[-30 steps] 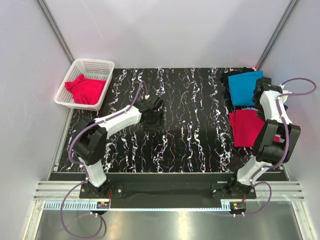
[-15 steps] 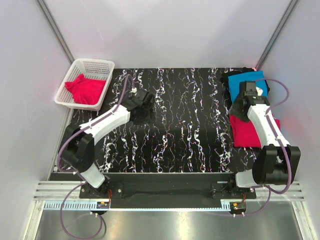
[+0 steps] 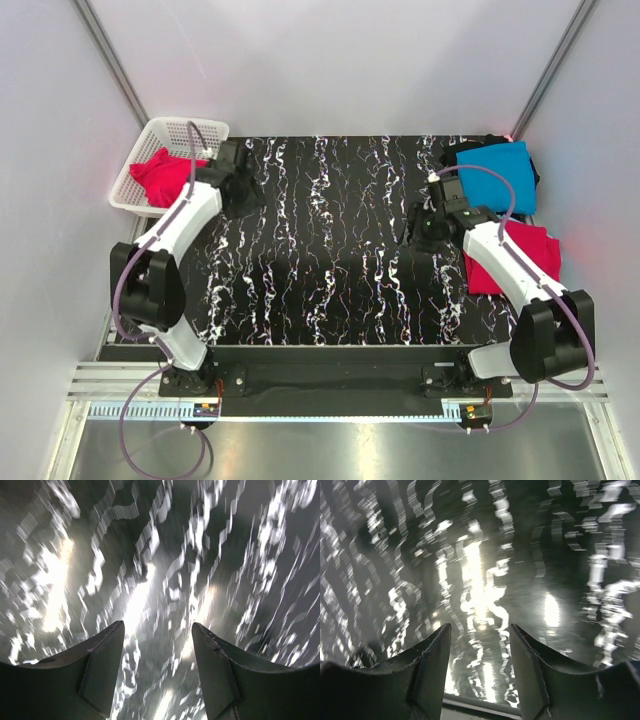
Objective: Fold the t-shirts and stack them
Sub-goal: Reset both grippers
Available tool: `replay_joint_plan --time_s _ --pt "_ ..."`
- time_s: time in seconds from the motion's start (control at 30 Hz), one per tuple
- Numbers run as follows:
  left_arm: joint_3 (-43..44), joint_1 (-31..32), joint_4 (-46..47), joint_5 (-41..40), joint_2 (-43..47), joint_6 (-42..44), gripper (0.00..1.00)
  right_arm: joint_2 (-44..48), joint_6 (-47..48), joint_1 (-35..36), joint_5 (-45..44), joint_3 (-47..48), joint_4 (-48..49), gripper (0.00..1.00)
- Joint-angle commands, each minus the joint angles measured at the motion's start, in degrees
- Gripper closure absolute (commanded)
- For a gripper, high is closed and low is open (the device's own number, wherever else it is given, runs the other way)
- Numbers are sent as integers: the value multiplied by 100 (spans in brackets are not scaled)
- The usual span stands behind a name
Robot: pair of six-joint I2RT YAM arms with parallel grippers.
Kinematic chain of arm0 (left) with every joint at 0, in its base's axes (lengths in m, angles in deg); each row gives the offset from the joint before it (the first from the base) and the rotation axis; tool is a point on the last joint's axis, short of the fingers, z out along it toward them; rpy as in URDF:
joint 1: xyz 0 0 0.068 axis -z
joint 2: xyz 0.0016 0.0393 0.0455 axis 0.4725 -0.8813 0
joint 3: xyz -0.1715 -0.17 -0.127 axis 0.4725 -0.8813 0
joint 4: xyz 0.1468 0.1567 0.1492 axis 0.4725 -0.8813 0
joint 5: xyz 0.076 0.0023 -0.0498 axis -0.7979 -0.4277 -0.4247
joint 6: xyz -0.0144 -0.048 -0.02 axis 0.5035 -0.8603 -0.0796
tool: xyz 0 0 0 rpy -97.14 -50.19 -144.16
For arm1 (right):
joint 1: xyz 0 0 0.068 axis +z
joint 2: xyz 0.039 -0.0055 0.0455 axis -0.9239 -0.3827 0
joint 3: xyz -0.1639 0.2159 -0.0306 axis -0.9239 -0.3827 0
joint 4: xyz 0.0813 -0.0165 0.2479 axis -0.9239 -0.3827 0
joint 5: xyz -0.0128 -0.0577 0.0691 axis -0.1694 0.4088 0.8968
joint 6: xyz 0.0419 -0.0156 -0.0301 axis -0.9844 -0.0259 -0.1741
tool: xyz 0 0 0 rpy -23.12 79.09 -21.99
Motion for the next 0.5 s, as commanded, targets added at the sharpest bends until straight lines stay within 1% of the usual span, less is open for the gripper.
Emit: replay_joint_plan --time_s 0.0,0.07,0.1,0.13,0.2,0.27,0.37,0.47 --pt "716 -439 91 75 -216 165 38 175 -79 278 448 -96 523 43" --pt "1252 -581 21 -180 -558 288 37 61 -88 419 535 -44 603 43" --pt "1698 -703 -75 -285 -698 350 37 -114 -79 472 562 0 620 44" --pt "1902 -774 -172 -339 -978 385 37 -211 -53 507 493 113 629 44" --pt "2324 -880 -418 -269 -1217 473 39 -509 26 621 466 219 629 48" --pt "2370 -889 -454 -190 -1341 500 41 -651 35 665 246 343 629 48" --pt "2195 -889 -349 -251 -1271 473 44 -827 18 718 -61 492 638 48" --pt "2019 -898 -217 -207 -1140 579 43 -977 -35 806 -132 712 568 49"
